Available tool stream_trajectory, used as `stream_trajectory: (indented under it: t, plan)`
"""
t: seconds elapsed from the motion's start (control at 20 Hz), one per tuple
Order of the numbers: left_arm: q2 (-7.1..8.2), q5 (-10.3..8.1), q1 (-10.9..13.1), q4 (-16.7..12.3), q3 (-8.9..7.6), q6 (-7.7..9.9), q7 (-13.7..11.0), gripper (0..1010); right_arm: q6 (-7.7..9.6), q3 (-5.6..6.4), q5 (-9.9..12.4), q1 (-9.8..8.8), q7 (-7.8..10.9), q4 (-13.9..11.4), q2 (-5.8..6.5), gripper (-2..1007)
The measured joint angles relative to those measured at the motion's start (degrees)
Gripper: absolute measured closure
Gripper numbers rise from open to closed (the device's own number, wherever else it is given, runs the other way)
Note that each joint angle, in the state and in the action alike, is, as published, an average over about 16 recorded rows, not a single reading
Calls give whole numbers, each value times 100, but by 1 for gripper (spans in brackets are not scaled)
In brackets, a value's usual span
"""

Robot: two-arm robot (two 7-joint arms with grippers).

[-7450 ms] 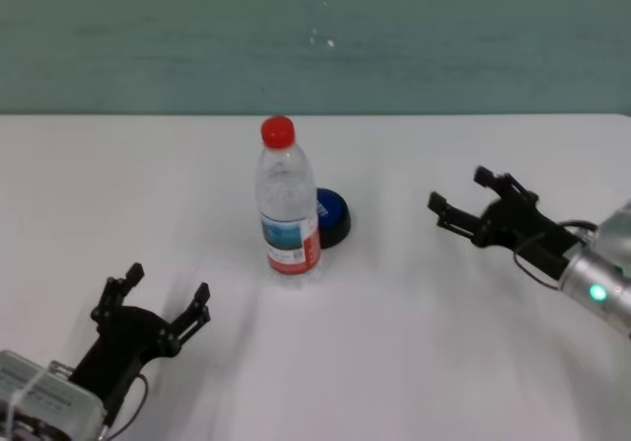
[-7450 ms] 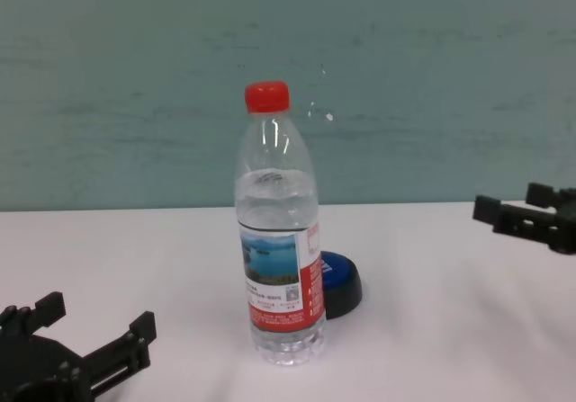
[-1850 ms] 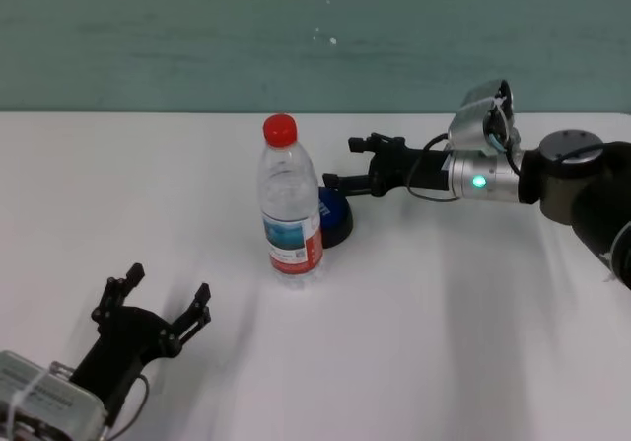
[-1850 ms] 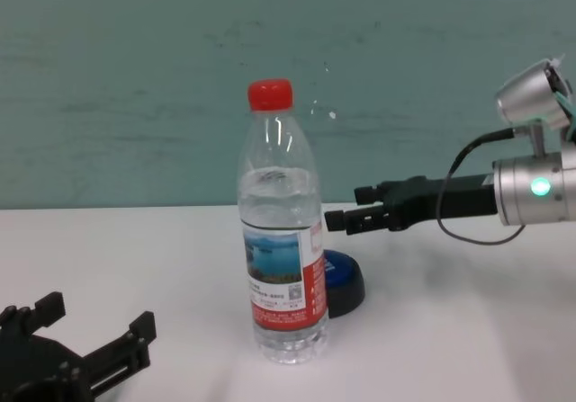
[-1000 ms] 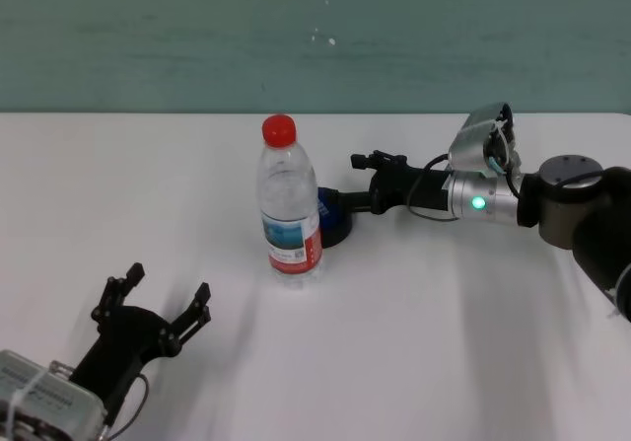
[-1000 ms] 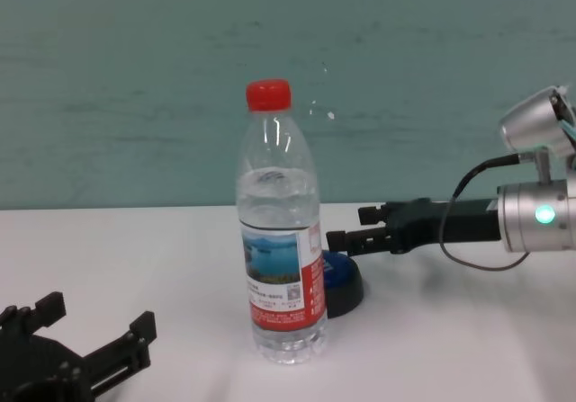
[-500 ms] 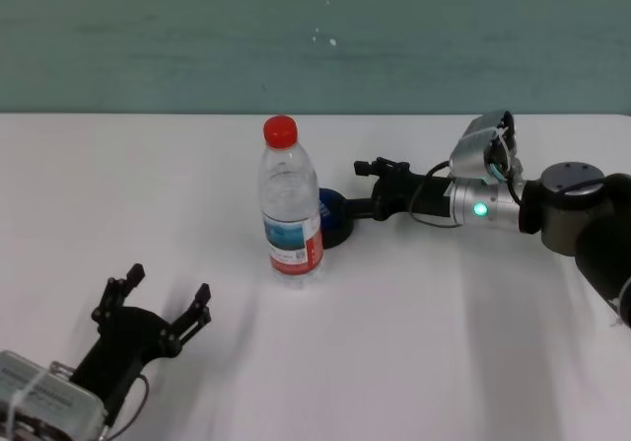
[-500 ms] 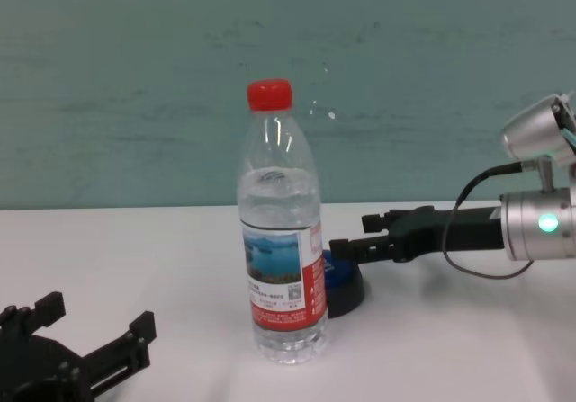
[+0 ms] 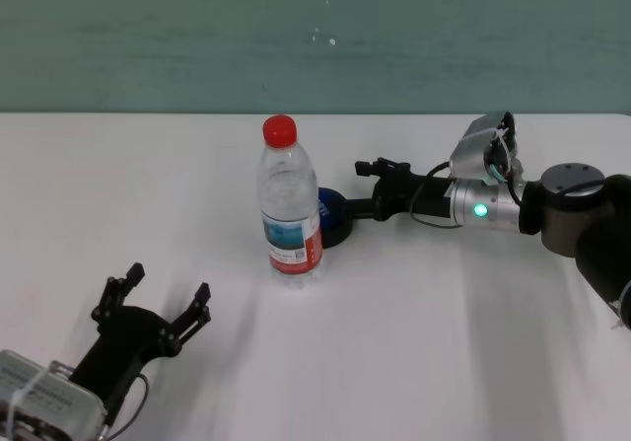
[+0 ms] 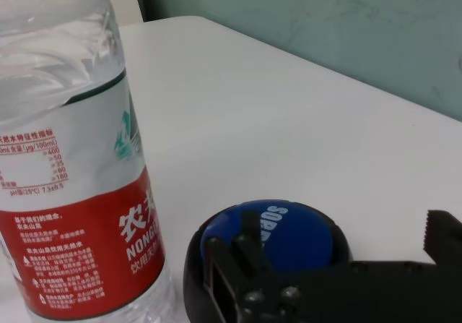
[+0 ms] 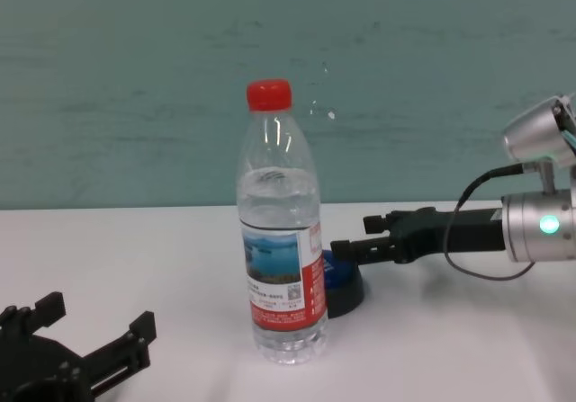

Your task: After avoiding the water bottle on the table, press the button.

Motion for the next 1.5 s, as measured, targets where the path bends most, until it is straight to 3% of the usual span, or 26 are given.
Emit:
stream_trajectory:
  t: [0.45,1.1,1.3,1.5]
  plan:
    - [0,0,0,0,0,0,0,10,-8,11,-18,5,-26,27,1,1]
    - [0,0,0,0,0,0,0,10,-202,81,-129,253,83,659,-162,1]
    - [0,0,0,0,0,0,0,10,-164,126,-169,196,48,492,-130,1]
    - [0,0,0,0,0,0,0,10,-60,154,-185,57,-48,103,-39,1]
